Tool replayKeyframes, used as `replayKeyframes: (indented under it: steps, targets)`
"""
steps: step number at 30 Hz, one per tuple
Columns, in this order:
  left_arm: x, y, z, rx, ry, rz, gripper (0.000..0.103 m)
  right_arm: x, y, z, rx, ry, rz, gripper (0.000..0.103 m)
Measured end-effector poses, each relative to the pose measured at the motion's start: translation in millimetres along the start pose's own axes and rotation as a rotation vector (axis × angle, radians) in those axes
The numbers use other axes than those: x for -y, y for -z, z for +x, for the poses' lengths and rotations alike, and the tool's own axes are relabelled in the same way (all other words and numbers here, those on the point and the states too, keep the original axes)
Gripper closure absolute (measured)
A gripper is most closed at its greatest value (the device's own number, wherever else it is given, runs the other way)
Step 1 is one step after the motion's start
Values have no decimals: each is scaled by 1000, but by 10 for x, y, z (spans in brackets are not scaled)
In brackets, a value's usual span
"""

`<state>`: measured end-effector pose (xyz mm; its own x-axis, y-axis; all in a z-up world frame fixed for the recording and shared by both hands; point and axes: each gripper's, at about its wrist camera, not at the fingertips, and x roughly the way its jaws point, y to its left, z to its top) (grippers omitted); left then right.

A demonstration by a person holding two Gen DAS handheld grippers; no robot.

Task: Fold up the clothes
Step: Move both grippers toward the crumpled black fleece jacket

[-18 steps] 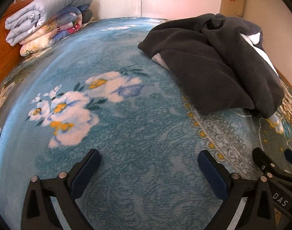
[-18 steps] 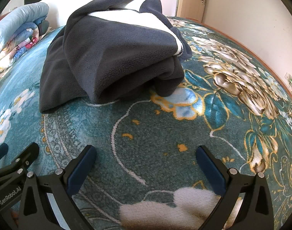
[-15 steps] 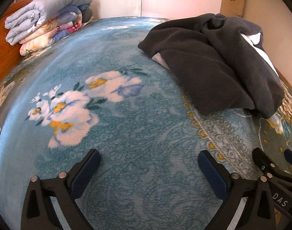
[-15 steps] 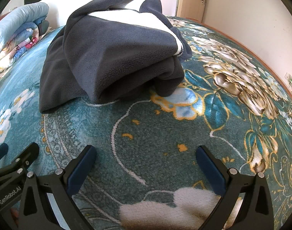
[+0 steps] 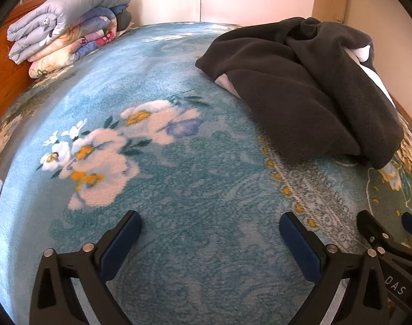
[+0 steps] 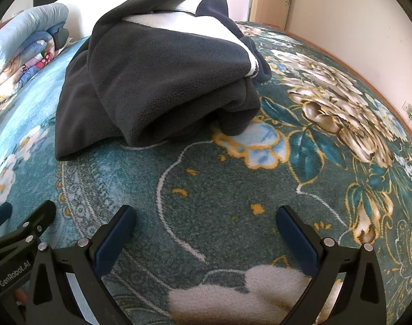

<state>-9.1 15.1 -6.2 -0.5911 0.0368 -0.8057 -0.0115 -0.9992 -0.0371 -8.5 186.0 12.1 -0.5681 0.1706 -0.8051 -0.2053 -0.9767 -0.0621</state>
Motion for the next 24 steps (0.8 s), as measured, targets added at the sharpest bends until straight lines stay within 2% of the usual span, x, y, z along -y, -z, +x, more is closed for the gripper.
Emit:
replayKeyframes:
  steps: [4,9,14,17,19,21,22,24]
  targets:
    - [-11,-29,-2,-12,8,-8,0,7,3,0,-2,-6,4,0]
    - [-184,-54,-114,43,54,-74,0,-3,2,9,-4,1,-1,0]
    - [-365,-76,-233,102,103,-144,0,69,-9,-32,1,-35,28,0]
    - [-474,-89,-305,138,132,-186,0,155,-70,-303,114,-76,74,0]
    - [-588,-102,-437,216,122,-220,0,157,-261,-544,235,-106,72,0]
    - [-708,-115,-582,303,106,-256,0,97,-562,-690,310,-145,49,0]
    - [-754,-139,-611,326,104,-269,0,51,-708,-706,316,-162,34,0]
    - [-728,-251,-496,293,90,-263,0,-123,-1004,-612,287,-149,-19,0]
